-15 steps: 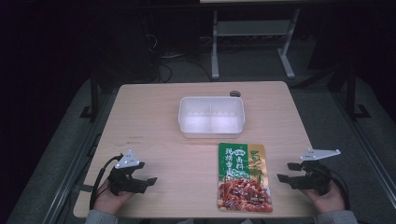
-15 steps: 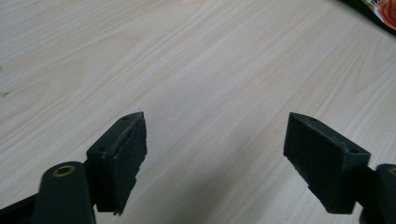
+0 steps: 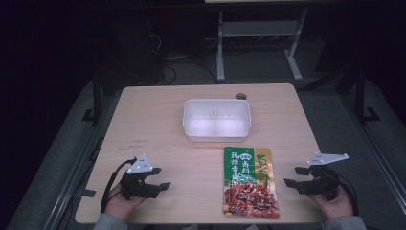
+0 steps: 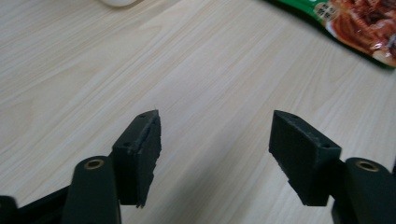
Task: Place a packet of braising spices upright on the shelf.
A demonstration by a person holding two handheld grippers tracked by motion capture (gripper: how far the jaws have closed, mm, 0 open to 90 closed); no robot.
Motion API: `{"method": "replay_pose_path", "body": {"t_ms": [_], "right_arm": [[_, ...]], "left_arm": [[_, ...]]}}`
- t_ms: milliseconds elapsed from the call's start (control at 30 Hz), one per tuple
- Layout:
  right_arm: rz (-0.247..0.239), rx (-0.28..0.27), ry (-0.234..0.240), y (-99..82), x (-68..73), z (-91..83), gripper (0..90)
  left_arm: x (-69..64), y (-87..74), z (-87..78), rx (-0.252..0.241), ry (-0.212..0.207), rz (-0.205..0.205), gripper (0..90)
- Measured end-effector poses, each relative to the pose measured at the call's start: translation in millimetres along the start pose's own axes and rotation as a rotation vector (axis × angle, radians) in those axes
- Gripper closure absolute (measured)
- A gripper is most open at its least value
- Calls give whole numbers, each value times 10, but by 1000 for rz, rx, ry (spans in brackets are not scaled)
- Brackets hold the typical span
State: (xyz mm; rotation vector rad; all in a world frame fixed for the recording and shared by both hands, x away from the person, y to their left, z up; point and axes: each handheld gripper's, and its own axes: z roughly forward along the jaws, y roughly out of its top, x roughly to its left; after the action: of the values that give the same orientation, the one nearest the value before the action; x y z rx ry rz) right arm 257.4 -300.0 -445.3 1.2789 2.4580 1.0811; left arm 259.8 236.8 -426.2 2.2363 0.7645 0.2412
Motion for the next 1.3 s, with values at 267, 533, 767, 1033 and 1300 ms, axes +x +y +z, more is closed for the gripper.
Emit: {"method": "replay_pose_path", "body": {"t_ms": [267, 533, 767, 1033, 1300], "right_arm": [[0, -10, -7, 11, 0, -22, 307], [-1, -15, -20, 21, -4, -43, 294], [8, -56, 28, 89, 27, -72, 265], [-31, -30, 36, 210, 60, -10, 256], [-36, 4, 43, 351, -7, 52, 224]], "left_arm": [[-155, 182, 40, -31, -59, 48, 479], [-362, 310, 254, 19, -152, 125, 640], [-535, 452, 396, 29, -189, 167, 736], [-801, 663, 684, 62, -242, 216, 824], [-993, 817, 908, 75, -295, 229, 846]]}}
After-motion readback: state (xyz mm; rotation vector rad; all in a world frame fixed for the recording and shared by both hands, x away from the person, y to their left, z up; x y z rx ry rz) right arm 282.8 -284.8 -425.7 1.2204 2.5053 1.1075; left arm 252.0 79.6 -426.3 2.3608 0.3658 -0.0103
